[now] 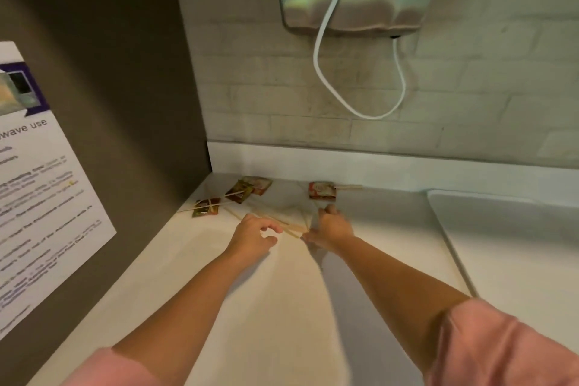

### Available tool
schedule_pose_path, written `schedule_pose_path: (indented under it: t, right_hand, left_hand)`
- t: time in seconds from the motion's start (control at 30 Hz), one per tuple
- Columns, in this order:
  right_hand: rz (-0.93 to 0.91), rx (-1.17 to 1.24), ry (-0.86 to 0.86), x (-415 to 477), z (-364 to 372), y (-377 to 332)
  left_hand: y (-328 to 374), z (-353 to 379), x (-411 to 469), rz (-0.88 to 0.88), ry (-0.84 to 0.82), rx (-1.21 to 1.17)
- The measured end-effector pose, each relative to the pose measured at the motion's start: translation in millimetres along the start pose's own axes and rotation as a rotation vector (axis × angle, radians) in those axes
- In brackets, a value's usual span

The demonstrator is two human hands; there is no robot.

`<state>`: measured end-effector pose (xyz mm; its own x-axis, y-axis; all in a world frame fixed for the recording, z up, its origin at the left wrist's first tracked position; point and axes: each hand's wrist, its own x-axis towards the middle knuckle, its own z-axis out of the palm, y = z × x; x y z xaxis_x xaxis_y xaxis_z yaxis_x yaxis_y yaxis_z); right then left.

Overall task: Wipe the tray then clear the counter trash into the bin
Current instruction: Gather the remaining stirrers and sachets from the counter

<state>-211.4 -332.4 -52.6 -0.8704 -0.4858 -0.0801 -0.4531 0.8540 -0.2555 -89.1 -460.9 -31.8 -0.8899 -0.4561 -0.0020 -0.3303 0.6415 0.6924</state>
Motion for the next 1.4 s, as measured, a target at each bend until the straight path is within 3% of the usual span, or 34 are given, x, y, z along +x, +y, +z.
schedule_pose_path:
  t: [0.13,0.33,0.5,0.8,1.2,1.4]
  right_hand:
    - [-0.019,-0.082,-0.025,12,6,2]
    - [-0.015,-0.012,-0.001,18,3,4]
    - [0.017,-0.034,-0.088,23,4,-3]
    - [-0.025,-0.299,-0.156,20,11,-16]
    - [-0.093,-0.152,-0.15,16,8,-15]
    - [-0.031,0.099,-0.123,24,-7,-17]
  left_hand:
    - [1,3,6,-0.004,0.017,-0.013]
    - [3,5,15,-0.003,0.011,-0.022]
    - [-3,0,23,0.001,-0.006,-0.04]
    - [-10,-15,41,-0.007,-0.049,-0.053]
    - [-26,-15,54,-0.083,-0.093,-0.162]
    - [-26,-19,59,-0.07,-0.135,-0.263]
